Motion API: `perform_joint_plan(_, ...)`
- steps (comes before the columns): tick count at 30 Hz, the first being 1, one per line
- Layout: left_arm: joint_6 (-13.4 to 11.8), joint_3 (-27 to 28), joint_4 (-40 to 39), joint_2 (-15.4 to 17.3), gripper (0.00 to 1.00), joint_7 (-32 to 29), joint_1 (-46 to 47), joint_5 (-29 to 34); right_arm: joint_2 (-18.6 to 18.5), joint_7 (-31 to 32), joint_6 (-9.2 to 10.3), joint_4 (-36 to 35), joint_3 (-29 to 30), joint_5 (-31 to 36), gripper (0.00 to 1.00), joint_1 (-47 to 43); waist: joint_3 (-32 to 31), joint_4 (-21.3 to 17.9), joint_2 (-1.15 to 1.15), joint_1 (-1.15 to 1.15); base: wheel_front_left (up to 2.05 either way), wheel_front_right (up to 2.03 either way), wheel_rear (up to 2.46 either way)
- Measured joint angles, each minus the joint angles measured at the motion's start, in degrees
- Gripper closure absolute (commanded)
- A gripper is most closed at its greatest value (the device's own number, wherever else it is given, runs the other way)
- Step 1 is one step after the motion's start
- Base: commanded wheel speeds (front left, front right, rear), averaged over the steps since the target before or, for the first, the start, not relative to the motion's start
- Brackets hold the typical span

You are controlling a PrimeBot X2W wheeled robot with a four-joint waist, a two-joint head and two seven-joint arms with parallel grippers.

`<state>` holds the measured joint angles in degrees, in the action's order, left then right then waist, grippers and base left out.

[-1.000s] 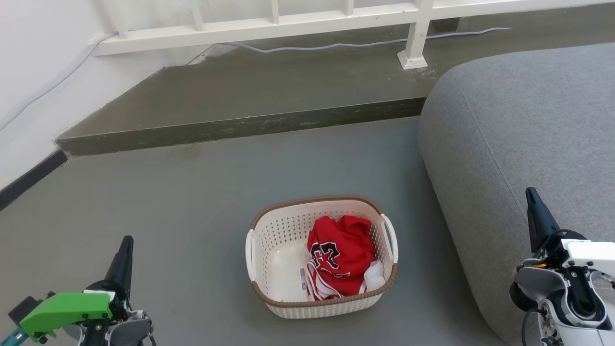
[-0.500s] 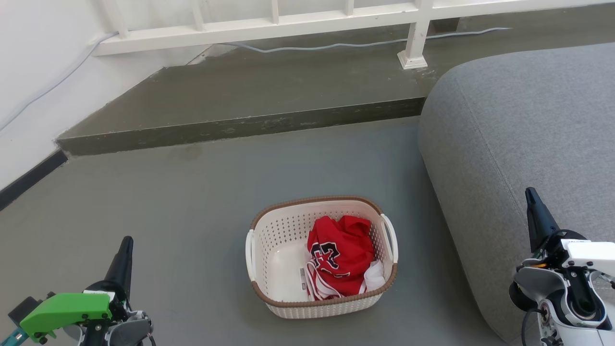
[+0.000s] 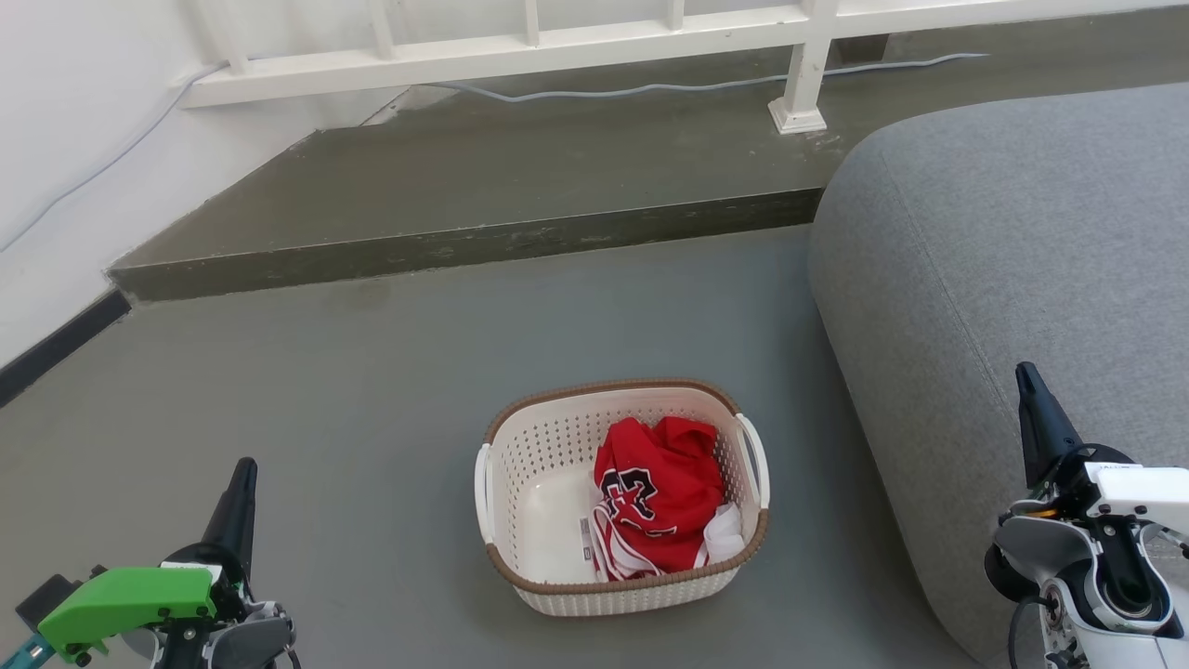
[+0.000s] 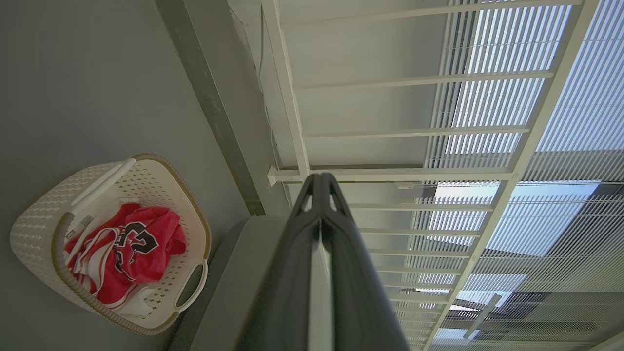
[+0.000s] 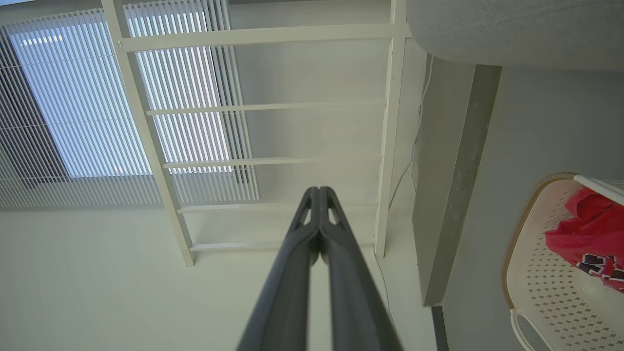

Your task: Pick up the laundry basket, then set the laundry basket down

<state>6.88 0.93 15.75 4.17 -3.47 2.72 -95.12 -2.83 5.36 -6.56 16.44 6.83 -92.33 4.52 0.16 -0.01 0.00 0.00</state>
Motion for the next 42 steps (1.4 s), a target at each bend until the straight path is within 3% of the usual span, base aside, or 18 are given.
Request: perform_joint_plan(42, 0.1, 0.2, 0.2, 0.0, 1.0, 0.0, 0.3, 0.0, 0.0, 0.3, 0.0, -0.1, 0.1, 0.0, 1.0, 0.0, 0.0, 0.0, 0.0, 0.0, 0.0, 0.0, 0.0)
